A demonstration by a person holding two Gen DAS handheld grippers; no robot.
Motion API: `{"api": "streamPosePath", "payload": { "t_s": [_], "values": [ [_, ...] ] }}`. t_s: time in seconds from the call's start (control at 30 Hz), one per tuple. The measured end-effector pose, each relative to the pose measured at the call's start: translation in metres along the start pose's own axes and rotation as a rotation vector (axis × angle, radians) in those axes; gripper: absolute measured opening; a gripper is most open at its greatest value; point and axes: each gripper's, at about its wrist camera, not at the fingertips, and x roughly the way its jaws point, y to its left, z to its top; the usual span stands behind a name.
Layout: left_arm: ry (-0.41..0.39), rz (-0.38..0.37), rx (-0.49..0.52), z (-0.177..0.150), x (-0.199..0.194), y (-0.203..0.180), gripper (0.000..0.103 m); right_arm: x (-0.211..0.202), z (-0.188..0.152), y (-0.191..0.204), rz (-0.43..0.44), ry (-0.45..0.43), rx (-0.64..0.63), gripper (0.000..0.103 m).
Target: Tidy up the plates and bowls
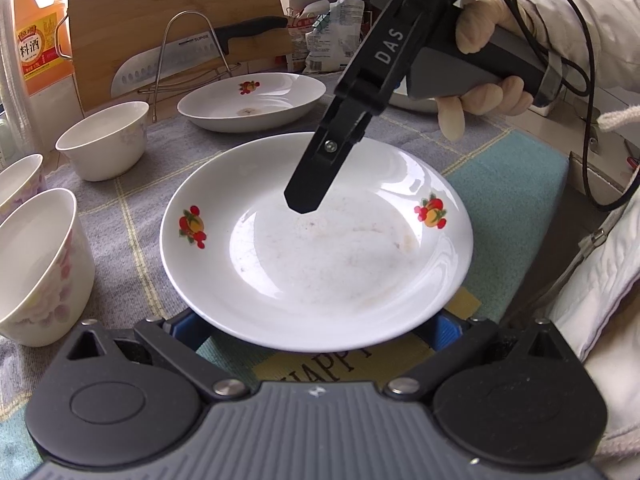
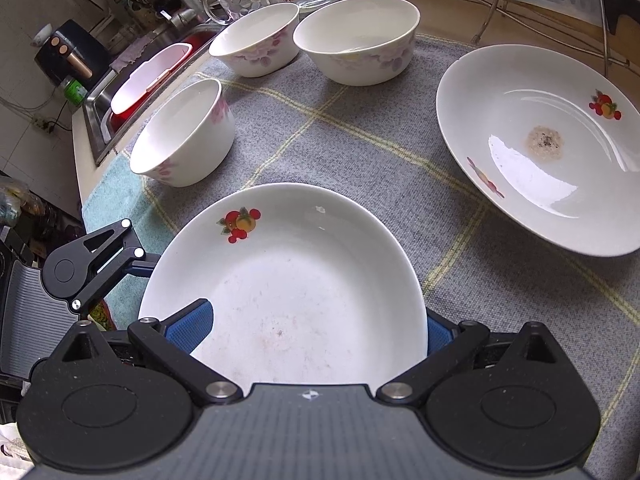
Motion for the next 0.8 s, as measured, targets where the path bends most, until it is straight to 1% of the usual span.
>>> {"api": "streamPosePath", "payload": {
  "t_s": [0.23,0.57,0.8],
  "values": [
    [-0.001,-0.006,0.005,-0.001,0.001,0.0,0.103,-0.001,0.001,-0.001,0.0,0.021,0.008,0.103],
    [0.011,-0.009,0.003,0.004,0.002,0.0,0.103,-0.009,0.0,-0.001,-0.002,0.009,0.008,0.103],
    [0.008,-0.013,0.009,0.013,0.0,-0.002,0.103,-0.018,-0.002,-0.003,-0.007,-0.003,0.004,0.103]
  ]
}}
